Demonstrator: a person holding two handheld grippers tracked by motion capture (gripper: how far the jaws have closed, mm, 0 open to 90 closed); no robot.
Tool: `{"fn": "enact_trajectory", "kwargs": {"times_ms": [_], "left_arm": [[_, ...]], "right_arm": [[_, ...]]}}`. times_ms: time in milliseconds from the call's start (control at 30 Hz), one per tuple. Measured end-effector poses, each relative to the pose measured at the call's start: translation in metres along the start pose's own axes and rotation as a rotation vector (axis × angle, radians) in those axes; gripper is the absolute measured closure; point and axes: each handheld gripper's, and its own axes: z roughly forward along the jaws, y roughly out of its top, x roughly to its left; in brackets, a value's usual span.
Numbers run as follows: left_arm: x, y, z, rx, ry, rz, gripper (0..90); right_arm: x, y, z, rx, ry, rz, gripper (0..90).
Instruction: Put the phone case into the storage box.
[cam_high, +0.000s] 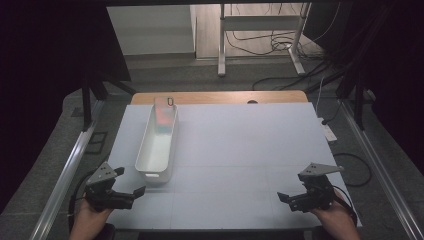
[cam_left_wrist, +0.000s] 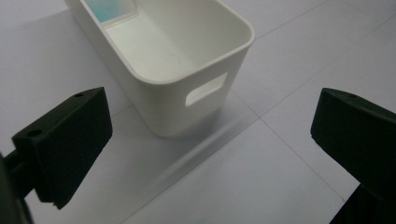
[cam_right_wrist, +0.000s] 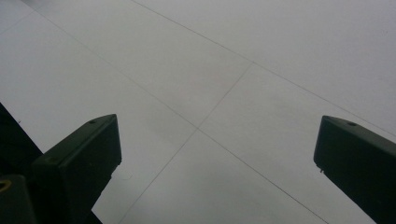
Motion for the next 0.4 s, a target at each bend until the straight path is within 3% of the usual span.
{"fn": "enact_trajectory", "kwargs": {"times_ms": [400], "left_arm": [[0.0010, 0.0009, 0.0042, 0.032, -0.022, -0.002, 0.0]], "right_arm": [[0.0004, 0.0000, 0.0007, 0.005, 0.002, -0.005, 0.7]]}}
